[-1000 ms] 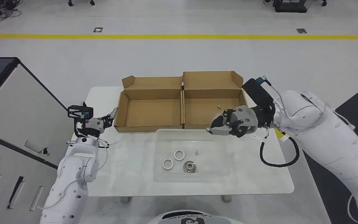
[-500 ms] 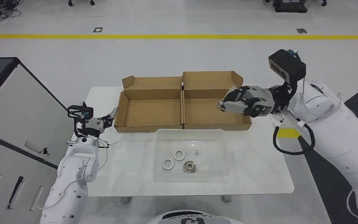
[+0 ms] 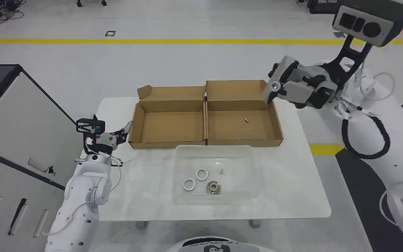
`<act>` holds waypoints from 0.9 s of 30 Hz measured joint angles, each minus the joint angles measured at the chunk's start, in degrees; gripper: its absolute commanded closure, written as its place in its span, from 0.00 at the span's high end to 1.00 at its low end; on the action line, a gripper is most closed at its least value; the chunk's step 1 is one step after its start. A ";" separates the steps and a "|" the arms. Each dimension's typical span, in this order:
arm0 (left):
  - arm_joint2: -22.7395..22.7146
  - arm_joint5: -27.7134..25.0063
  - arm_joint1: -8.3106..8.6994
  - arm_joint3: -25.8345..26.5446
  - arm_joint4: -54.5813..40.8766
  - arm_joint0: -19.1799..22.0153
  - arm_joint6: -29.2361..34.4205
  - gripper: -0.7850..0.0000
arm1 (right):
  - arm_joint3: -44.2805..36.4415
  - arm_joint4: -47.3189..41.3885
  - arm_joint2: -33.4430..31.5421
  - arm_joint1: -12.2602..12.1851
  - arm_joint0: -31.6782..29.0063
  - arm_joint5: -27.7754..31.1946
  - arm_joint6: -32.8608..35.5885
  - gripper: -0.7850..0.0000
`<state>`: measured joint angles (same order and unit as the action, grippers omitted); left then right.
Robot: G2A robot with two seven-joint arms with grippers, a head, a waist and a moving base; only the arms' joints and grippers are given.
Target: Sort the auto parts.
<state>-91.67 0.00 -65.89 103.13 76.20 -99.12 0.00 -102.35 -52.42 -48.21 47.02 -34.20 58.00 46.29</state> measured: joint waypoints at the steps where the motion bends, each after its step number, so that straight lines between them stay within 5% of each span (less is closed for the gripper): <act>1: 0.00 0.00 0.00 0.00 0.00 0.00 0.00 1.00 | -0.19 -1.45 0.55 0.57 0.71 0.00 0.00 0.00; 7: 0.00 0.00 0.00 0.00 0.00 0.00 0.00 1.00 | -0.15 -5.63 2.37 2.66 2.38 0.00 0.01 0.00; 17: 0.00 0.00 0.00 0.00 0.00 0.00 0.00 1.00 | -0.12 -5.55 2.36 2.67 2.38 0.00 0.01 0.00; 27: 0.00 0.00 0.00 0.00 0.00 0.00 0.00 1.00 | -7.69 -15.29 -1.88 5.24 -2.63 0.00 0.06 0.00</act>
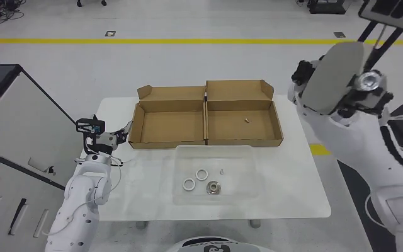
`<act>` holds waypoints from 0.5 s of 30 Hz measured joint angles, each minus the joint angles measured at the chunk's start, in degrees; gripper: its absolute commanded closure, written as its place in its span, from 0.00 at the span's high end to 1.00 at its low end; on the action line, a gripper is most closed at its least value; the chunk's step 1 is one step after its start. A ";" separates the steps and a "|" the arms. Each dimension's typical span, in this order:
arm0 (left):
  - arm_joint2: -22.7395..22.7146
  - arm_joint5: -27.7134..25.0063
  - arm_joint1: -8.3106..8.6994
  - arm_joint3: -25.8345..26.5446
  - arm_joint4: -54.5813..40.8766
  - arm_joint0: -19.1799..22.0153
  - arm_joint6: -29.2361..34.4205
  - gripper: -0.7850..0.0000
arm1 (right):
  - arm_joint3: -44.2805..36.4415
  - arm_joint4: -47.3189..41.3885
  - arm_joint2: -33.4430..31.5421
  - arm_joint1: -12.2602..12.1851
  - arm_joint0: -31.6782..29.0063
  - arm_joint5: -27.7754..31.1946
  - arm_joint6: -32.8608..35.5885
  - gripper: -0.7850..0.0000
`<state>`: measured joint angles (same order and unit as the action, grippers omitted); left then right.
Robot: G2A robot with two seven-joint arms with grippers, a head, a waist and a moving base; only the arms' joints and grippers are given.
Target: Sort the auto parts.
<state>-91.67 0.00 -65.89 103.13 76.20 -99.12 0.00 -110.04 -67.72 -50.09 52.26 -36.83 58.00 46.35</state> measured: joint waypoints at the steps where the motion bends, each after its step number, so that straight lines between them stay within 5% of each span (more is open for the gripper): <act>1: 0.00 0.00 0.00 0.00 0.00 0.00 0.00 1.00 | -0.37 -0.26 -0.49 0.41 -0.58 0.00 -0.04 0.00; 15: 0.00 0.00 0.00 0.00 0.00 0.00 0.00 1.00 | 4.11 8.14 -5.62 2.12 -2.97 -5.52 5.11 0.00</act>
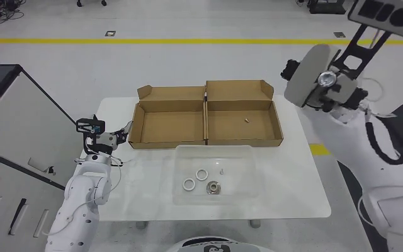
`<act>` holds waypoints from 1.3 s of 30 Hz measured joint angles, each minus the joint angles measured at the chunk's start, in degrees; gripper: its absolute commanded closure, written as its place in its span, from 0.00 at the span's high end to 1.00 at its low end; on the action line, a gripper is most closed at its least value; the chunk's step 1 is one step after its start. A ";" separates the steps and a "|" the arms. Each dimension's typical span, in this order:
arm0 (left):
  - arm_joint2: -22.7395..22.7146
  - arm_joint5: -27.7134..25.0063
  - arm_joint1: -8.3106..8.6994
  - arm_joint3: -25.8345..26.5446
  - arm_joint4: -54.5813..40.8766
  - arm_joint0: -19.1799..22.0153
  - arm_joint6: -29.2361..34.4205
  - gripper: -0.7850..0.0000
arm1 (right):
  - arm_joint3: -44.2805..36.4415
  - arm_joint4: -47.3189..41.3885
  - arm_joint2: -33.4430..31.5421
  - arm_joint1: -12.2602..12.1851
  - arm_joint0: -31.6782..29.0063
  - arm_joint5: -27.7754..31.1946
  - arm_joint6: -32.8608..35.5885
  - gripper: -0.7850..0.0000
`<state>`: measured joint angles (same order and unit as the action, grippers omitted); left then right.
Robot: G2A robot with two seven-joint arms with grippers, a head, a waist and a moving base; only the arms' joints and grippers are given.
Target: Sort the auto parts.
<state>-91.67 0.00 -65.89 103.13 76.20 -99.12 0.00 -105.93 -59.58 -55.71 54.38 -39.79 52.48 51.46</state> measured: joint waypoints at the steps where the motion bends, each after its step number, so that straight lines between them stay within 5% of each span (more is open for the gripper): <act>1: 0.00 0.00 0.00 0.00 0.00 0.00 0.00 1.00 | 0.23 1.11 -0.44 -0.01 0.05 -0.97 0.42 0.00; 9: 0.00 0.00 0.00 0.00 0.00 0.00 0.00 1.00 | -0.62 10.30 -3.83 -0.02 -0.79 -7.65 0.29 0.00; 24: 0.00 0.00 0.00 0.00 0.00 0.00 0.00 1.00 | -1.97 -6.91 -3.63 2.60 -4.77 -0.39 0.79 0.00; 39: 0.00 0.00 0.00 0.00 0.00 0.00 0.00 1.00 | -0.15 8.29 -7.91 3.17 -4.03 -9.53 4.52 0.00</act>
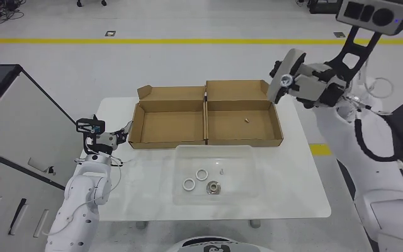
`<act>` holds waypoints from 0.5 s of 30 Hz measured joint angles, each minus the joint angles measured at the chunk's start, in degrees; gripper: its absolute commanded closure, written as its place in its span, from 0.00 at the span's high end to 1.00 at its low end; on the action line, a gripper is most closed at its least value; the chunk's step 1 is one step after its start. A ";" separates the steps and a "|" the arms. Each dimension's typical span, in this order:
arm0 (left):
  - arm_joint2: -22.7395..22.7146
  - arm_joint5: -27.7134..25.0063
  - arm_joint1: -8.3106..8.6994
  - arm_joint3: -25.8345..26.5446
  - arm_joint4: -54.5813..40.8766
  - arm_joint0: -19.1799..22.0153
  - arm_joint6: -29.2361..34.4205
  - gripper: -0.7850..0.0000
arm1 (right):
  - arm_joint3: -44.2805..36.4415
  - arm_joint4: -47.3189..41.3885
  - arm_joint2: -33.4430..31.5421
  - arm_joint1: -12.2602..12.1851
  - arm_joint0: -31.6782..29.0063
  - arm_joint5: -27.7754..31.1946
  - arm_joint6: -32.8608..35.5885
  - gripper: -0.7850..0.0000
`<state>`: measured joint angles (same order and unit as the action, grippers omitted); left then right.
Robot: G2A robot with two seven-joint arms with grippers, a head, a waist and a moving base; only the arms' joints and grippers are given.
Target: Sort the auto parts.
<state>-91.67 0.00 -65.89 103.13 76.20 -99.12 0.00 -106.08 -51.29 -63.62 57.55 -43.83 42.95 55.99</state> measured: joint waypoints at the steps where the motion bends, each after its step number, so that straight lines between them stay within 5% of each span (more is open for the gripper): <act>1: 0.00 0.00 0.00 0.00 0.00 0.00 0.00 1.00 | -0.18 1.03 -0.24 0.02 -0.02 -0.65 0.23 0.00; 15: 0.00 0.00 0.00 0.00 0.00 0.00 0.00 1.00 | -2.25 -7.31 -0.22 1.55 -2.37 2.41 0.49 0.00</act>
<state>-91.67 0.00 -65.89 103.13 76.20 -99.12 0.00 -108.33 -58.60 -63.84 59.11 -46.19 45.36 56.48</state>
